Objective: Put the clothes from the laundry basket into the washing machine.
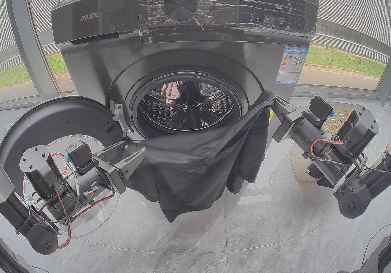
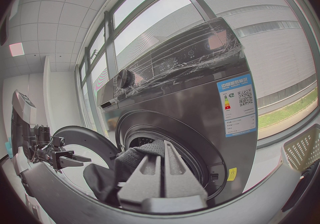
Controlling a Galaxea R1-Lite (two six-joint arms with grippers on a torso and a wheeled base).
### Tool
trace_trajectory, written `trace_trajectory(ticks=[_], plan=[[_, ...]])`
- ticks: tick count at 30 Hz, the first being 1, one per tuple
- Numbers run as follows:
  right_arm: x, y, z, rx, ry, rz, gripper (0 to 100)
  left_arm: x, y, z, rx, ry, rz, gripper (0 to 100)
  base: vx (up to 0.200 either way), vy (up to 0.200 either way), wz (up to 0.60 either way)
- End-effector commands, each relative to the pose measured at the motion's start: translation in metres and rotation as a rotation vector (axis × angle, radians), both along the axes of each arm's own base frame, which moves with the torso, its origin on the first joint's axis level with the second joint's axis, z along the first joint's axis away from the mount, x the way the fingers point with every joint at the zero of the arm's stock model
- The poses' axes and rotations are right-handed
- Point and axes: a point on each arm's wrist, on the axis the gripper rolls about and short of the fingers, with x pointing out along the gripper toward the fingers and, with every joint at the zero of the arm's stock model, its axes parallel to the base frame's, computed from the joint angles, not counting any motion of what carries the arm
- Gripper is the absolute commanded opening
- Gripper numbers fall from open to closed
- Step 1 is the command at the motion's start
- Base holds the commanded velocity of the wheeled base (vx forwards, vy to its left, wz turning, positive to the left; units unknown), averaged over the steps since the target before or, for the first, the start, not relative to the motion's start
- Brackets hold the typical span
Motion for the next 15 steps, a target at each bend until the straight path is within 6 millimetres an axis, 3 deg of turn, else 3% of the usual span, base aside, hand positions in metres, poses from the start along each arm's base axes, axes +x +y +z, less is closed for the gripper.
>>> trace_trajectory(ticks=[1, 15], plan=[[0.0003, 0.0001, -0.0005, 0.000, 0.001, 0.000, 0, -0.0005, -0.0003, -0.0025, 0.005, 0.011, -0.001, 100, 0.000, 0.000, 0.00], [-0.0046, 0.0080, 0.0030, 0.027, 0.003, 0.040, 0, 0.0009, -0.0037, -0.0105, 0.024, 0.039, -0.010, 100, 0.000, 0.000, 0.00]])
